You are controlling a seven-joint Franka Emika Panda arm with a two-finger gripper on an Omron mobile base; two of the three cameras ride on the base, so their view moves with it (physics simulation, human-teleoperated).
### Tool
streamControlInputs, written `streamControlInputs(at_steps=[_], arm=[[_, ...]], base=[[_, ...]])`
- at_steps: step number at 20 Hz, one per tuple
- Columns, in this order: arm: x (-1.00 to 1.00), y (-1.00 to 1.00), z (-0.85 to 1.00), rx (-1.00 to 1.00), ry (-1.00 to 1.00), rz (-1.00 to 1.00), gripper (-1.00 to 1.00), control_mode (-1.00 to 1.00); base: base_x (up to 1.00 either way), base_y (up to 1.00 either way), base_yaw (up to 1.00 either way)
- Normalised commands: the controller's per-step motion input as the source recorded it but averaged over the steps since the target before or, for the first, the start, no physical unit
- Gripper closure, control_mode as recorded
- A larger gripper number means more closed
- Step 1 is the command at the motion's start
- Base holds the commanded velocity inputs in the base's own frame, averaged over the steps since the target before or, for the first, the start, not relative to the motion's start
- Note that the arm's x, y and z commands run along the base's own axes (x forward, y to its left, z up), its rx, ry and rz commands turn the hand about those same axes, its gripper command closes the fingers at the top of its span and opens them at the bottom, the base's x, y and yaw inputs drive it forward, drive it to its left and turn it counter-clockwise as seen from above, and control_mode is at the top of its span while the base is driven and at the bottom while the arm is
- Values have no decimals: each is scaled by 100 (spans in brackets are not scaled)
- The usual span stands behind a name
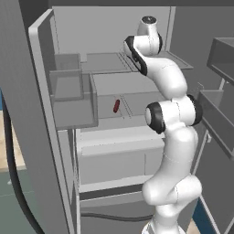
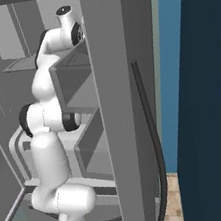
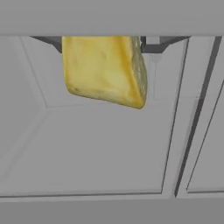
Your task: Retrieve the sausage and cheese from the fridge and place them on the cutting board on the counter.
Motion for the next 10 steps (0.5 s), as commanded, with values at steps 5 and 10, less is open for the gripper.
streamControlInputs(at_steps=[5, 10], arm=[[-96, 7, -5, 0, -49, 16, 100, -100], [-100, 3, -53, -6, -24, 18, 100, -100]], base=[[0, 0, 0], [0, 0, 0]])
